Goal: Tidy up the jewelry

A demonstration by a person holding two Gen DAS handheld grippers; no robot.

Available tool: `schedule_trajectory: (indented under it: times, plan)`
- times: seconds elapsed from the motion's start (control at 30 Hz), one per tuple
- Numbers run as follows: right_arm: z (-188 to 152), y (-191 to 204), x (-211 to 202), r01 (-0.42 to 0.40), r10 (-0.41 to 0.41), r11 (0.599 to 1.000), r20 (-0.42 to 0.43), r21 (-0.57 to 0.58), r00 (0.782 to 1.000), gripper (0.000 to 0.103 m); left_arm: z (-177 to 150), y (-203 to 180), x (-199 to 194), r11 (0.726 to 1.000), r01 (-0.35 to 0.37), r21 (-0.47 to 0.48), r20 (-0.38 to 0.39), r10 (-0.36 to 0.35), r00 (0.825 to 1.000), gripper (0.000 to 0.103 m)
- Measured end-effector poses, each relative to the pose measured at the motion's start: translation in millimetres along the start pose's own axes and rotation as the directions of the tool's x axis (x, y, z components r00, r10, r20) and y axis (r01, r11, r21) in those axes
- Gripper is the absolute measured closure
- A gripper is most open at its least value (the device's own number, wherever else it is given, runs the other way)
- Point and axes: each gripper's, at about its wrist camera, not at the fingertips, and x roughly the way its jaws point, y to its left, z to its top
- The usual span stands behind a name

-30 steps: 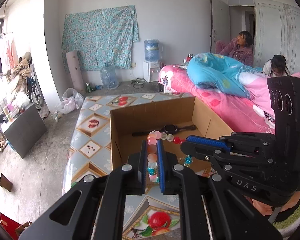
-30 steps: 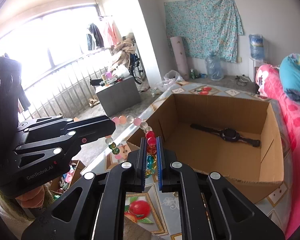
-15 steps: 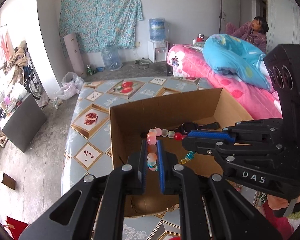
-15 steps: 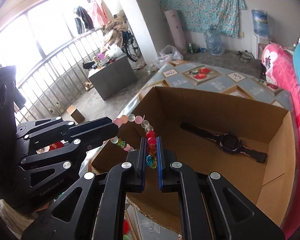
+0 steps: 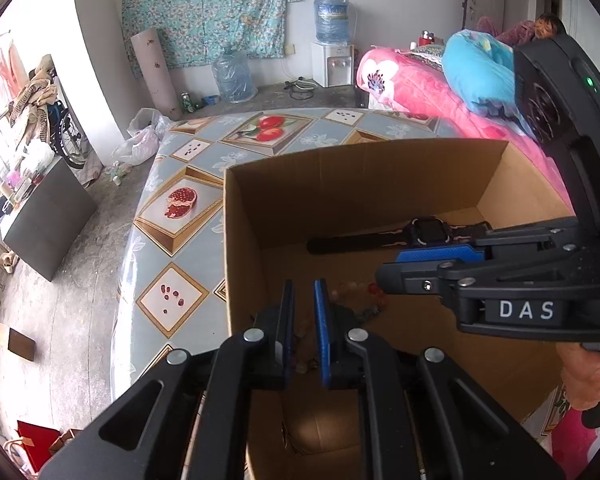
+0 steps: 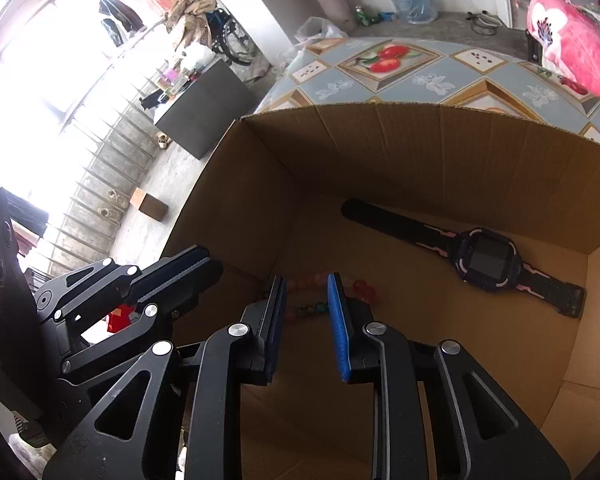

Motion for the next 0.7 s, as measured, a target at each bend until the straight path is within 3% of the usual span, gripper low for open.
schedule_trajectory:
  times: [0.2, 0.37, 0.6, 0.7]
  plan:
    - [-11.2, -0.5, -29.2, -0.032, 0.032, 0.999, 0.107, -0.002, 0.994, 0.080, -7.2, 14.3, -28.6, 0.998, 0.023, -0.066, 0.111, -0.016, 0.994, 0.093]
    - [-27.5, 5.9, -70.1, -0.076, 0.087, 0.995, 0.217, -0.059, 0.972, 0.080, -26.7, 18.3, -72.9, 0.994, 0.082, -0.073, 0.233, -0.063, 0.970, 0.093]
    - [-103.4, 11.5, -120.4, -0.125, 0.170, 0.979, 0.299, -0.163, 0.939, 0.080, -86.4, 17.8, -110.9, 0.965, 0.237, -0.107, 0.314, -0.194, 0.930, 0.093]
    - [-134.8, 4.7, -117.6, -0.106, 0.141, 0.985, 0.287, -0.133, 0.947, 0.080, -116.6, 7.5, -105.0, 0.959, 0.257, -0.118, 0.279, -0.216, 0.936, 0.093]
